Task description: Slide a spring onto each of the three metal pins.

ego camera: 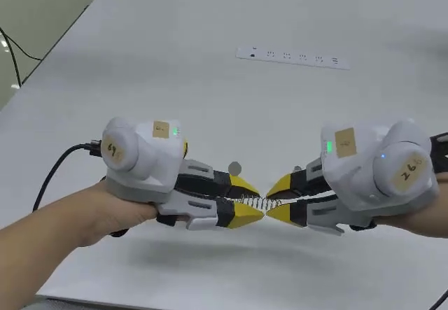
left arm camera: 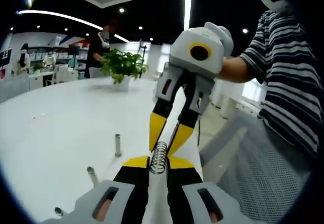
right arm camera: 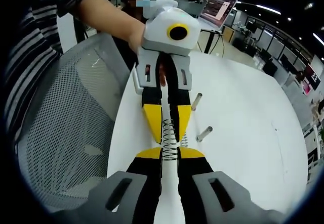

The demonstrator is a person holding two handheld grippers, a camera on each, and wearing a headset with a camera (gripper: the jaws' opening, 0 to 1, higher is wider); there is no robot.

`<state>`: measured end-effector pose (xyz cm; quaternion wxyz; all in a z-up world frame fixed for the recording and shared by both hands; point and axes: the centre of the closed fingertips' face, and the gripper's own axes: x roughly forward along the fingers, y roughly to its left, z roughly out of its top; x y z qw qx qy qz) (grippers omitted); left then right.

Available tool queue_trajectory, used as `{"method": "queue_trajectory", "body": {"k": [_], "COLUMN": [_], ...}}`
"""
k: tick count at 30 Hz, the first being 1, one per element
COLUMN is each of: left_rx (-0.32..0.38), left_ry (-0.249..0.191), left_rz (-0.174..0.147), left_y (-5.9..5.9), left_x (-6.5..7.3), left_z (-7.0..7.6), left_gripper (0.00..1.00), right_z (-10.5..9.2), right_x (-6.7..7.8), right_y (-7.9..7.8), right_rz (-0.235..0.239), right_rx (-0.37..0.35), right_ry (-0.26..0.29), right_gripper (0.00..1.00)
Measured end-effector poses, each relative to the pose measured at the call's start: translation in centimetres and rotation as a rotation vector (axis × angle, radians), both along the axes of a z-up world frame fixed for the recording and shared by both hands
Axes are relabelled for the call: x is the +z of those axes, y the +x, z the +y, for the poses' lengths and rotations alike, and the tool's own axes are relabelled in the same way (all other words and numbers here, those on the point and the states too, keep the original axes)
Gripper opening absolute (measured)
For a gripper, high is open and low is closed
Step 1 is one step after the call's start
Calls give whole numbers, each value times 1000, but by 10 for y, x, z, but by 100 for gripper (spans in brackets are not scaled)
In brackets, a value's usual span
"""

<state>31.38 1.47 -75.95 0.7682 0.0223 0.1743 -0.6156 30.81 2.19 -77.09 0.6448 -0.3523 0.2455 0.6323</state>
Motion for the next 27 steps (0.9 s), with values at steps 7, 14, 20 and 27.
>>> {"method": "queue_trajectory", "body": {"k": [7, 14, 20, 27], "left_rx": [-16, -36, -44, -58], "left_ry": [-14, -16, -20, -9], "left_rz": [0, 9, 20, 23], "left_y": [-2, -7, -10, -14], "left_x": [-1, -1, 0, -1], "left_z": [0, -1, 0, 2], "left_gripper": [3, 3, 3, 3], "right_z": [-1, -6, -8, -4], "right_x": [-1, -6, -12, -9], "right_y": [-2, -7, -9, -11], "right_rz": [4, 16, 34, 21], "right_rx": [3, 3, -10, 13], "right_ry": [0, 1, 9, 28], "right_gripper": [8, 12, 14, 8]}}
